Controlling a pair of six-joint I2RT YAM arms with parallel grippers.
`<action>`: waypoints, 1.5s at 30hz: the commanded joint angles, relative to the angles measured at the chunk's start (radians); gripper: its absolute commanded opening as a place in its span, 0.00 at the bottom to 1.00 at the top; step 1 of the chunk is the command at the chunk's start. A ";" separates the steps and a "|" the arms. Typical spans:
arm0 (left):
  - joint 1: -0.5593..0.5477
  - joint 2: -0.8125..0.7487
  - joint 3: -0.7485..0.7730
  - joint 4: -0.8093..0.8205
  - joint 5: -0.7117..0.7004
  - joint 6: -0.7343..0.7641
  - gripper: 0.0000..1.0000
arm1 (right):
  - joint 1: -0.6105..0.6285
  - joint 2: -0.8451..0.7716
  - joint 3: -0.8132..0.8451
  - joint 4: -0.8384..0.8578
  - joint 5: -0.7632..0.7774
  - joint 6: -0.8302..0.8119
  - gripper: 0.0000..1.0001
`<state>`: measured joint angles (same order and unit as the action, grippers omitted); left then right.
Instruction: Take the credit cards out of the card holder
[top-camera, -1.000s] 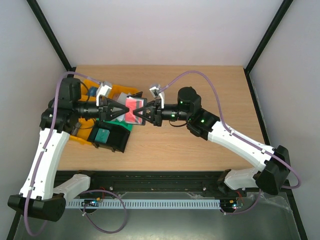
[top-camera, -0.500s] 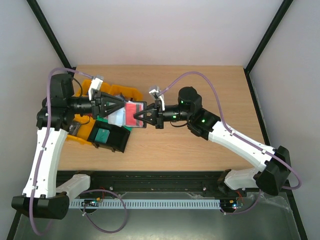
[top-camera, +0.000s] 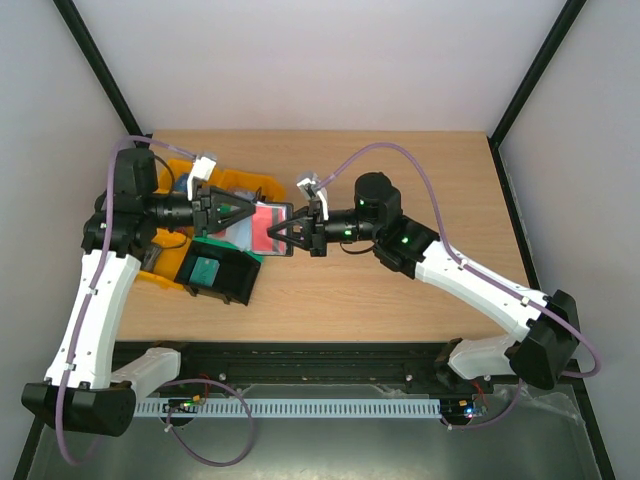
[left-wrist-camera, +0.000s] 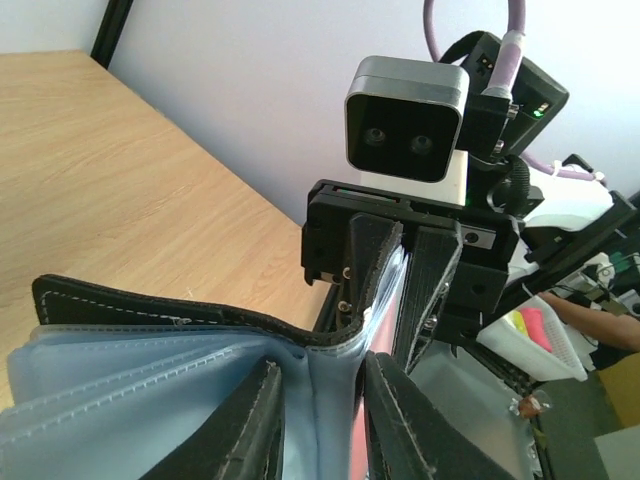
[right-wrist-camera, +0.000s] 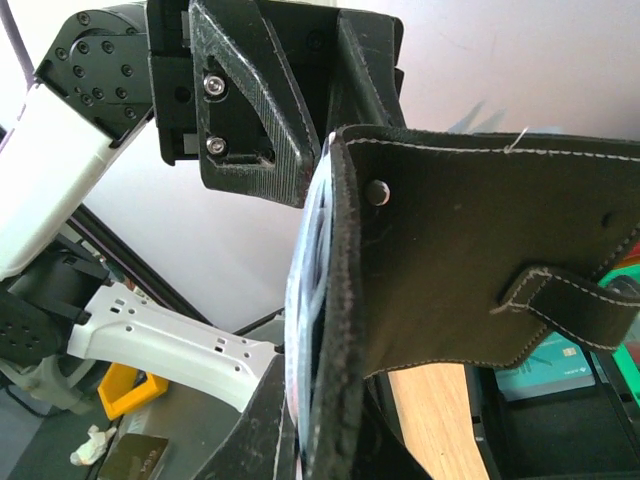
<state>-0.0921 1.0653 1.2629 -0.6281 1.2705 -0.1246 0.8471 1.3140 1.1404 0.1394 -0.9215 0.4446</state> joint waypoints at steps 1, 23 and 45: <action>-0.009 0.007 0.016 -0.030 -0.081 0.021 0.24 | 0.001 -0.009 0.058 0.020 -0.024 -0.010 0.02; -0.044 -0.032 -0.006 -0.067 -0.139 0.085 0.18 | 0.001 -0.035 0.034 0.060 -0.003 -0.001 0.02; -0.091 0.001 0.011 -0.149 -0.125 0.195 0.20 | 0.001 -0.008 0.096 0.014 -0.066 -0.029 0.02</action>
<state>-0.1635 1.0508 1.2804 -0.7479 1.1526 0.0463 0.8402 1.3117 1.1770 0.0555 -0.9260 0.4221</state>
